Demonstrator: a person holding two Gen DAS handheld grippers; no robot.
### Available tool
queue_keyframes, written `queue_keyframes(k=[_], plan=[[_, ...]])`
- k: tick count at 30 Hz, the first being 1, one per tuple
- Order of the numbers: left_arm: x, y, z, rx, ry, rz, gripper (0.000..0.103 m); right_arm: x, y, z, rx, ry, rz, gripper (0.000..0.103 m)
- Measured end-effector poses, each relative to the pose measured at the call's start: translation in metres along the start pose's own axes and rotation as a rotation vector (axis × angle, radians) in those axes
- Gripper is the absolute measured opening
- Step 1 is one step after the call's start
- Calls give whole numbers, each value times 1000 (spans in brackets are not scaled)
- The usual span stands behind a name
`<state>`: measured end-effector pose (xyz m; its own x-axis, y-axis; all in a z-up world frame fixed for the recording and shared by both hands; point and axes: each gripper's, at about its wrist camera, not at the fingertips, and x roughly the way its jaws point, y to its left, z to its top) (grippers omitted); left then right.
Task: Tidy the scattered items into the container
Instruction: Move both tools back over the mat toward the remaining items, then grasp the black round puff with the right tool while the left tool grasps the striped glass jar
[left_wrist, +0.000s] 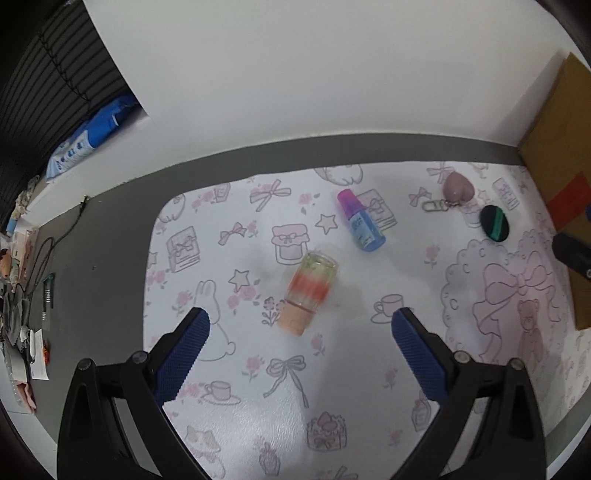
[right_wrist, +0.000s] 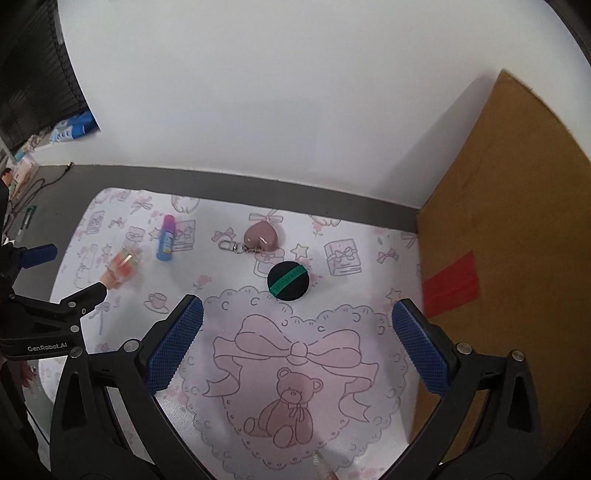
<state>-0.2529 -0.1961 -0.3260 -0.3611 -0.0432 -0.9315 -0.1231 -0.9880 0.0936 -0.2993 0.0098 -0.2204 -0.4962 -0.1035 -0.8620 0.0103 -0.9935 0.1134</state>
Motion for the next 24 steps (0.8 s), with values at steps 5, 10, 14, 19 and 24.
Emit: queue_keyframes(k=[5, 10, 14, 19, 24], plan=[[23, -5, 1, 8, 13, -8, 99, 29, -1, -3, -4, 31, 2, 103], [40, -7, 1, 10, 25, -16, 99, 55, -3, -3, -10, 47, 4, 103], [51, -6, -1, -1, 27, -26, 101, 74, -3, -4, -15, 61, 12, 103], [55, 0, -1, -36, 22, -63, 102, 93, -2, -9, -10, 96, 31, 103], [57, 3, -3, -55, 15, -84, 103, 102, -2, -12, -10, 99, 36, 103]])
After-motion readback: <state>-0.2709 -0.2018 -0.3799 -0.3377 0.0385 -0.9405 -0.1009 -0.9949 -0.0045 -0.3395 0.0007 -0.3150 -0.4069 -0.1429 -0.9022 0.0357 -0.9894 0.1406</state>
